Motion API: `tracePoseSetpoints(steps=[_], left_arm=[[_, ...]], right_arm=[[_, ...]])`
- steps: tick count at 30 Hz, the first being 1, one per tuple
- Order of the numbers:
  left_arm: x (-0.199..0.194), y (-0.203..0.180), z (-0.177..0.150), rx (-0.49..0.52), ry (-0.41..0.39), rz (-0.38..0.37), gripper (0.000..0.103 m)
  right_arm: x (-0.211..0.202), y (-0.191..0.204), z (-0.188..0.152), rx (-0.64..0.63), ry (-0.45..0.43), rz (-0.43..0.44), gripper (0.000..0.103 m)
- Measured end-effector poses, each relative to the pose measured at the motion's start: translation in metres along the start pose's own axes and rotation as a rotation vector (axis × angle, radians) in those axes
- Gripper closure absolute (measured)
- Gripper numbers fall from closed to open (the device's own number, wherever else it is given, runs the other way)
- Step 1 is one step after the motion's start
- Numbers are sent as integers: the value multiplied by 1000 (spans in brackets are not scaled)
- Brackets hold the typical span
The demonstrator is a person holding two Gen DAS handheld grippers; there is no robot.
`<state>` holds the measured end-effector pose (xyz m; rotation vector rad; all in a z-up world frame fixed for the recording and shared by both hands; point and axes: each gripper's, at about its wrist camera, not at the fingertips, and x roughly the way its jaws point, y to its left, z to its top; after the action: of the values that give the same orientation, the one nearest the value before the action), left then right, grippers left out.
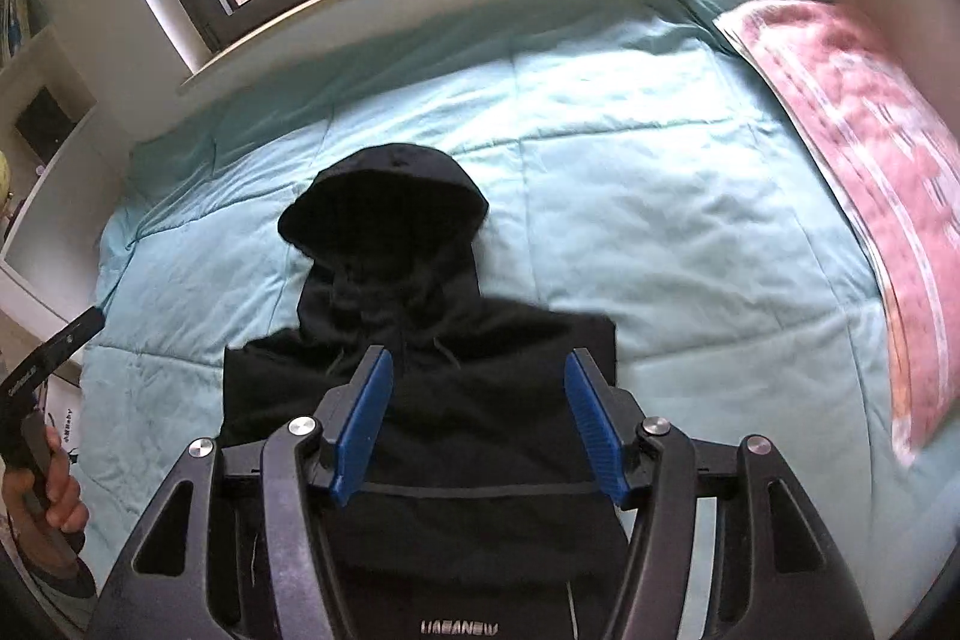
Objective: Fold large clothes
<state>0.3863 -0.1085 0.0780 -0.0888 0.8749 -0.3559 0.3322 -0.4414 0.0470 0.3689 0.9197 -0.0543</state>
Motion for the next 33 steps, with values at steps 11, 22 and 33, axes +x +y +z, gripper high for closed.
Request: tracePoseSetpoints(steps=[11,22,33], left_arm=[[171,37,43,-92,138,7,35],[285,52,51,-124,221,37,35],[244,83,82,-182,119,-258,90]], right_arm=[[157,17,65,-6,53,-6,39],[279,7,89,24,147,-38,42],[261,-24,108,157,25,-16,98]])
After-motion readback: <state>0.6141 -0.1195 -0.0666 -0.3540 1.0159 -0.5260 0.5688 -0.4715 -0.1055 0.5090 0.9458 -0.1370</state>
